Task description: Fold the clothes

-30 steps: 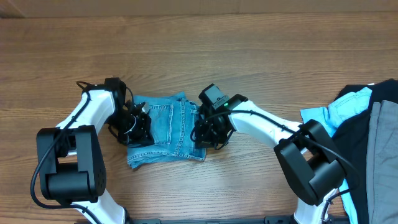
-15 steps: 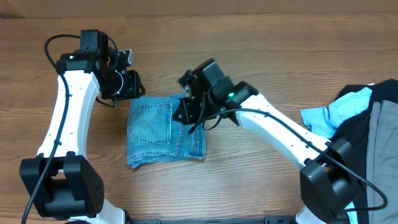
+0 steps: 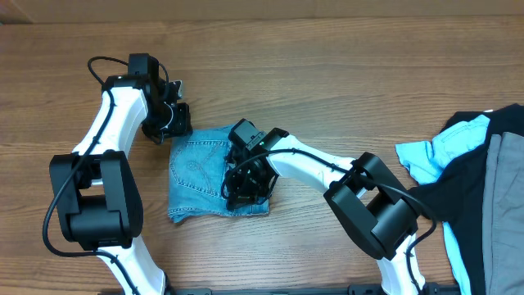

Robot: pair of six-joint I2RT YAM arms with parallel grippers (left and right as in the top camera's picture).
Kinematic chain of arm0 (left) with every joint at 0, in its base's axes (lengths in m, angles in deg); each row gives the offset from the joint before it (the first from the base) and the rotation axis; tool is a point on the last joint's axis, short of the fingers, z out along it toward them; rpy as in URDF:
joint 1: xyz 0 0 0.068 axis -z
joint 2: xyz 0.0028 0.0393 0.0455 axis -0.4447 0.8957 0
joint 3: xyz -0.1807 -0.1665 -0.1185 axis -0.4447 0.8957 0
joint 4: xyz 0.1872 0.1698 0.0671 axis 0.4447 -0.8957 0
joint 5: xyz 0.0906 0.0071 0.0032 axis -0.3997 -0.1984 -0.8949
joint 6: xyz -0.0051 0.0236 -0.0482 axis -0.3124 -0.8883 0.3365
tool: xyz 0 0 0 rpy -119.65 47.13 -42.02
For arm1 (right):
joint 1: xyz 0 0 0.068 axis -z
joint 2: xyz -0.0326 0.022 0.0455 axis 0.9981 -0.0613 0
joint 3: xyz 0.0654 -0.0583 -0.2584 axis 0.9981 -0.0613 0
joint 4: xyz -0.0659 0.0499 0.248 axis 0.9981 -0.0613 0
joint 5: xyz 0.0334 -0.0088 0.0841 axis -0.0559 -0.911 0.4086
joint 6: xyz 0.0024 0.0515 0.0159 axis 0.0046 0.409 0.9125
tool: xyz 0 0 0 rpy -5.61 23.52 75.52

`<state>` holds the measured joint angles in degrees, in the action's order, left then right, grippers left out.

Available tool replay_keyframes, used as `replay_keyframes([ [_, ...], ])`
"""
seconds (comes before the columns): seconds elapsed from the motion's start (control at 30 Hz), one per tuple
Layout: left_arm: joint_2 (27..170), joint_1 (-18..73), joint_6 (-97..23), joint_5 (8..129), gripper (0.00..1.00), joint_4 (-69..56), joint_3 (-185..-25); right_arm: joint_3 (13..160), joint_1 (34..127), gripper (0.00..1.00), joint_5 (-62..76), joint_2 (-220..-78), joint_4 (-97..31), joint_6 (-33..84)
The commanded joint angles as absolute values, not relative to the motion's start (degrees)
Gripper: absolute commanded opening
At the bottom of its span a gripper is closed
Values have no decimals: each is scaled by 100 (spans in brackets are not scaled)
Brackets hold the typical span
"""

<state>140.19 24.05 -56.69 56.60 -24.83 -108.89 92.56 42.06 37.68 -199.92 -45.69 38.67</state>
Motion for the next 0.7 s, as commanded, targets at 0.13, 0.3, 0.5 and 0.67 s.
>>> replay_keyframes([
  [0.13, 13905, 2093, -5857, 5396, 24, -3449, -11810, 9165, 4567, 4, 3447, -19727, -4892, 3364],
  [0.3, 13787, 1752, -5835, 6117, 79, -4638, -13189, 9193, 4661, 10, 2533, -18604, -5163, 2520],
  [0.5, 13779, 1584, -6136, 7074, 94, -5611, -13663, 9197, 4661, 36, 1643, -17432, -5166, 2527],
  [0.67, 13766, 1505, -6160, 7066, 93, -6404, -13661, 9195, 4661, 38, 1641, -17126, -5144, 2988],
])
